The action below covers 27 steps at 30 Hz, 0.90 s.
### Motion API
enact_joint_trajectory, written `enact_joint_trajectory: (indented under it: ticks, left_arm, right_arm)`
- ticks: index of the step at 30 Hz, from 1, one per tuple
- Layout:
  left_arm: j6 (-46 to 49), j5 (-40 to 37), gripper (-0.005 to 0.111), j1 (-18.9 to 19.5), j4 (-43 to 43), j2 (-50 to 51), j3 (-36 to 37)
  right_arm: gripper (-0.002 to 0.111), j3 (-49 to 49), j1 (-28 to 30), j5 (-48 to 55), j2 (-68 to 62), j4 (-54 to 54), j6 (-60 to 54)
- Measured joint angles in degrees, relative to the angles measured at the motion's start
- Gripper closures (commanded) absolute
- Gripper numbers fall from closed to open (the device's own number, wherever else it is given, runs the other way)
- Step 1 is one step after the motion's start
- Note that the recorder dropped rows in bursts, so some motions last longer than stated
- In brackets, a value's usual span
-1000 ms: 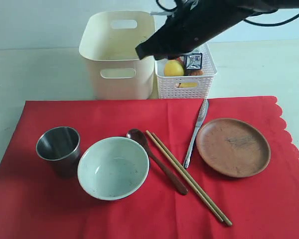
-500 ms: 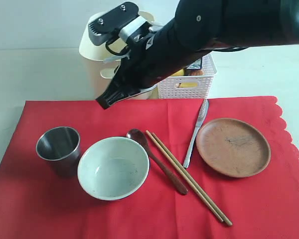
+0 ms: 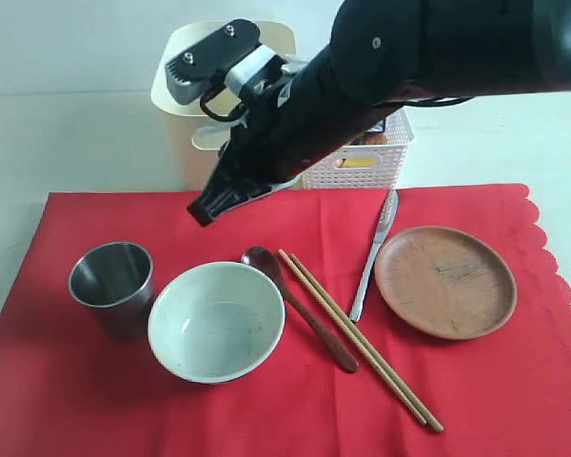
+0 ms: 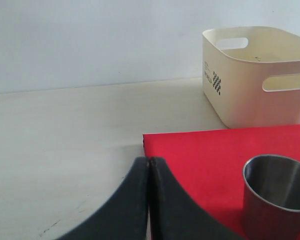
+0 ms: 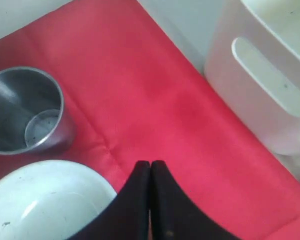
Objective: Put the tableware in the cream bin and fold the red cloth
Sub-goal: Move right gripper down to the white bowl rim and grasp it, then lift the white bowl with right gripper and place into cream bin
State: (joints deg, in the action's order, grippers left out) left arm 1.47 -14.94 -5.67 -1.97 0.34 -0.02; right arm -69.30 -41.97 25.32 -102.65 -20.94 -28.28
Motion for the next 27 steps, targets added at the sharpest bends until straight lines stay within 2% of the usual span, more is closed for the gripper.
enact_joint_trajectory:
  ticks: [6,9,13,14,16,22,27]
  left_arm:
    - [0.0,0.0,0.104,0.0,0.0,0.0,0.0]
    - [0.0,0.0,0.104,0.0,0.0,0.0,0.0]
    - [0.0,0.0,0.104,0.0,0.0,0.0,0.0]
    - [0.0,0.0,0.104,0.0,0.0,0.0,0.0]
    - [0.0,0.0,0.104,0.0,0.0,0.0,0.0]
    - [0.0,0.0,0.104,0.0,0.0,0.0,0.0]
    - [0.0,0.0,0.104,0.0,0.0,0.0,0.0]
  right_arm:
    - [0.108,3.9,0.0,0.7,-0.2,0.1,-1.3]
    - [0.100,4.1,0.0,0.7,-1.4,0.1,-1.5]
    - [0.078,4.1,0.0,0.1,-3.3,0.1,-1.5]
    - [0.065,4.1,0.0,-0.1,-3.7,0.1,-1.5]
    - [0.053,4.1,-0.6,-0.6,-4.2,0.1,-2.0]
    - [0.050,4.1,-5.9,-0.9,-4.3,0.1,-8.8]
    - [0.050,4.1,-4.8,-1.5,-7.0,1.4,-9.7]
